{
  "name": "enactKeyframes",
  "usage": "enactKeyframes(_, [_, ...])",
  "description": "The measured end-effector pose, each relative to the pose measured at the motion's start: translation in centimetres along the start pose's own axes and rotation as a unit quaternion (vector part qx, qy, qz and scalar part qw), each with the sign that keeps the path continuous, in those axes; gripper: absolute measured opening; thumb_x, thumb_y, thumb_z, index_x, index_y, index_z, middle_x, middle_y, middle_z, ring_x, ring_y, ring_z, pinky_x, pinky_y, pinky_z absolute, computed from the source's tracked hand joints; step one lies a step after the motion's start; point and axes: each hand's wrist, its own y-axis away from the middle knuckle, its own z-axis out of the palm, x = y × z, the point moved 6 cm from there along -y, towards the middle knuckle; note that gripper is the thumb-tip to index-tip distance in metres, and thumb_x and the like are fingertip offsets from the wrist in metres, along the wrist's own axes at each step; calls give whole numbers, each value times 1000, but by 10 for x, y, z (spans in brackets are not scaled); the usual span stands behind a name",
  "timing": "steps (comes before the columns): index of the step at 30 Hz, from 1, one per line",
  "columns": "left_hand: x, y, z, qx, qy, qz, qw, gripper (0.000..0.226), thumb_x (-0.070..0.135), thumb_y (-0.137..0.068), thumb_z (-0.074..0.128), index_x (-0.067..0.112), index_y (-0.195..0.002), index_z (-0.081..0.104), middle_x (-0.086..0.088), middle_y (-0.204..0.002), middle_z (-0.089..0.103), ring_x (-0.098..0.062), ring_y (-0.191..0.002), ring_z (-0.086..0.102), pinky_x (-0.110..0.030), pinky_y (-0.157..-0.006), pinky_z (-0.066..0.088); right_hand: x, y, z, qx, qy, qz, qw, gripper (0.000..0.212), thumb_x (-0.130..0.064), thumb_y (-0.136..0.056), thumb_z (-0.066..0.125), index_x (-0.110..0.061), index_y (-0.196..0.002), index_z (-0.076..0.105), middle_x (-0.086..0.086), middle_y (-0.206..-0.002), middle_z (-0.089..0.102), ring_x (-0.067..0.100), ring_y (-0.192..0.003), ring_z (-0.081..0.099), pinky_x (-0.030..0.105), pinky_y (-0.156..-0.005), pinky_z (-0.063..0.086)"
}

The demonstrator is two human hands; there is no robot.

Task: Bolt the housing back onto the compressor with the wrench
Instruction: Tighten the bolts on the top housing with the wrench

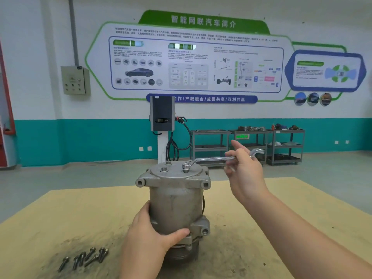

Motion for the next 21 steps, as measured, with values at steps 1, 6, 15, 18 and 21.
enactKeyframes(1, [0, 1, 0, 4, 2, 1, 1000, 120, 71, -41, 82, 32, -145, 38, 19, -125, 52, -9, -108, 53, -31, -85, 46, -8, 16, -1, -21, 25, -32, 999, 34, 0, -89, 48, -23, -99, 72, -2, -74, 57, 4, -55, 46, 20, -54, 40])
enactKeyframes(6, [0, 2, 0, 10, 5, 12, 1000, 116, 68, -43, 85, 30, -143, 40, 21, -115, 49, -7, -102, 51, -28, -81, 44, -52, 109, 41, -199, 293, -386, 852, 23, -11, -81, 48, -19, -71, 68, -11, -71, 63, 5, -72, 59, 17, -66, 47])
enactKeyframes(15, [1, -15, 6, -46, 8, -19, 999, 121, 75, -22, 71, 36, -133, 44, 18, -123, 58, -5, -108, 59, -27, -88, 50, 8, 79, 203, -506, 584, -239, 588, 11, -23, -86, 65, -23, -94, 73, -13, -69, 68, 6, -68, 59, 29, -66, 52])
enactKeyframes(18, [-1, -17, 5, -53, -10, -30, 998, 130, 79, -23, 71, 37, -141, 36, 22, -128, 53, -3, -114, 55, -26, -95, 48, 34, 19, 215, -479, 619, -94, 616, 13, -26, -85, 70, -14, -83, 75, -4, -76, 70, 10, -68, 56, 28, -69, 50])
enactKeyframes(21, [-2, -15, 5, -57, -13, -37, 998, 141, 83, -20, 64, 36, -148, 28, 22, -138, 46, -4, -124, 49, -29, -104, 44, 53, -26, 180, -394, 509, 174, 745, 14, -17, -91, 65, -4, -92, 67, 4, -74, 62, 7, -51, 35, 16, -50, 36])
